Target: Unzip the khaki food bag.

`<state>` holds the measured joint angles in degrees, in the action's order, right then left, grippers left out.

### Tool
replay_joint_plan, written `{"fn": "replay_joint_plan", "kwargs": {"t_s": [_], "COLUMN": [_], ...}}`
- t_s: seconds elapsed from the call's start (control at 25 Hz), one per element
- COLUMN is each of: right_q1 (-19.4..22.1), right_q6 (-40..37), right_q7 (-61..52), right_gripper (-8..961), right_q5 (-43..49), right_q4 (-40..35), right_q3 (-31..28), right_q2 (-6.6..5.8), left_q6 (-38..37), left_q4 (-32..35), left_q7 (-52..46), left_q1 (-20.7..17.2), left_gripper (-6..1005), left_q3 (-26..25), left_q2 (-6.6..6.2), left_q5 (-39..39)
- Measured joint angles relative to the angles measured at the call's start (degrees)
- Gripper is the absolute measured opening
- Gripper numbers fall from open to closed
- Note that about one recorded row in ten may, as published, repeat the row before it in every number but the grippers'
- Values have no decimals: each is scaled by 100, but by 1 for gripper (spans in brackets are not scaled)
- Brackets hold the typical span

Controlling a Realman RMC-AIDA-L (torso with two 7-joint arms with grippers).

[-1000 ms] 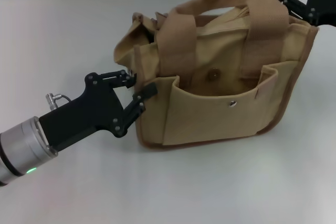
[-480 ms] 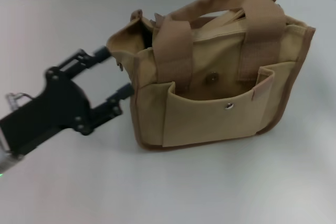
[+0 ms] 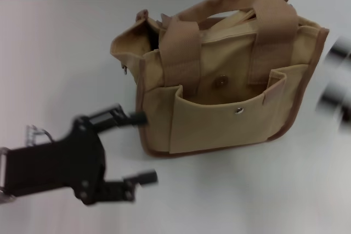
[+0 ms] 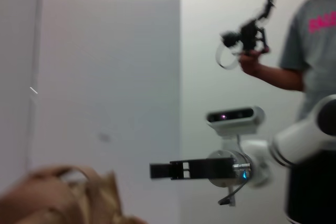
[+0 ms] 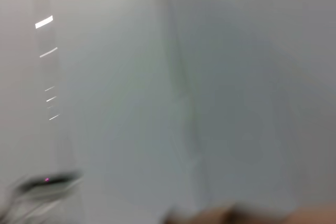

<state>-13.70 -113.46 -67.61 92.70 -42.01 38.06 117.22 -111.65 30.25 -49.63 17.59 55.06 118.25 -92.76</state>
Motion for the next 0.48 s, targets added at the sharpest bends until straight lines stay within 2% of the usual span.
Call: {"fn": "replay_joint_plan", "kwargs": {"t_s": [0.16, 0.24, 0.48], "right_q1": [-181, -346, -434], "right_q6": [-295, -215, -33], "right_q7": [116, 115, 142], "right_gripper": [851, 850, 848], "right_q5": [1261, 1682, 1787], "right_q4": [37, 144, 236], "right_q3": [-2, -12, -2], "right_q2": [54, 127, 181], "left_q6": [115, 231, 307], "left_q4": [-45, -67, -68], "left_q7": [-72, -73, -76], "left_q1": [97, 126, 100], "left_gripper": [842, 843, 843], "left_q3": [11, 13, 14], "left_q2": [27, 31, 36], "left_q5": [-330, -370, -372]}}
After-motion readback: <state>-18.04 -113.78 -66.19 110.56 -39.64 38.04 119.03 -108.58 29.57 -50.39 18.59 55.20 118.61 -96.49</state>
